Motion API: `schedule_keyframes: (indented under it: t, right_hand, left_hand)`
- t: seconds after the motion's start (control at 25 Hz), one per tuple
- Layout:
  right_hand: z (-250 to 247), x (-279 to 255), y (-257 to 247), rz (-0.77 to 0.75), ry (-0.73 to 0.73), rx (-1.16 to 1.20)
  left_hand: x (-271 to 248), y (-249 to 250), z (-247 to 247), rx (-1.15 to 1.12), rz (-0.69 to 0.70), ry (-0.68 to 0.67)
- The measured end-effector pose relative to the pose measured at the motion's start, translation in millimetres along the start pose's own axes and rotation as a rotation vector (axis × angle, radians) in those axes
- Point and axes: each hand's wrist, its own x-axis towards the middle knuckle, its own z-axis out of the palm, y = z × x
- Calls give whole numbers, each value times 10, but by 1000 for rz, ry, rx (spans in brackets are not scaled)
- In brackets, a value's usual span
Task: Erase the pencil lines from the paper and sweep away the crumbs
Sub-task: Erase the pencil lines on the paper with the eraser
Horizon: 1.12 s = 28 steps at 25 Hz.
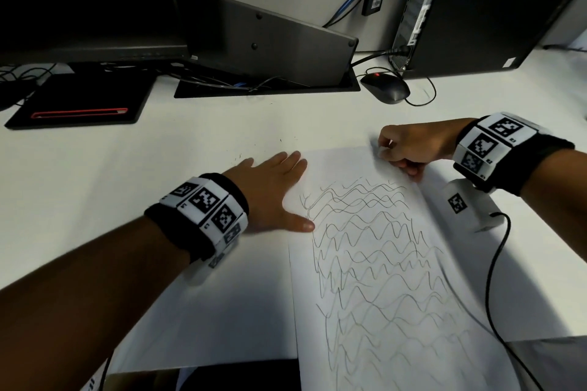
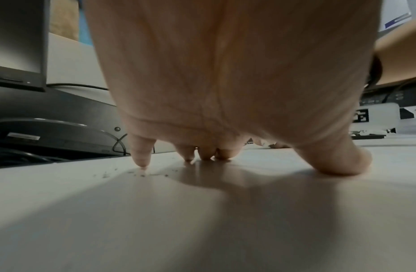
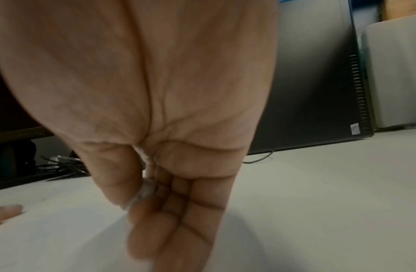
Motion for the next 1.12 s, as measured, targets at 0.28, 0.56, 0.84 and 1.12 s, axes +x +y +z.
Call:
schedule_keyframes:
  t: [0.28,0.56,0.84,1.12]
  right_hand:
    - [367,-179,-716,-548,195,-293]
    - [670,-20,-849,-641,174,-393]
    - [617,58,-815,-650,198,-348]
    - [568,39,-812,-655,172,-388]
  left_hand:
    - [155,-35,-12,14,-27,0]
    - [182,-54,2,-41,-20,-12]
    - [166,-50,-4,-34,-21,-17]
    - [188,-62,14,-36,-18,-15]
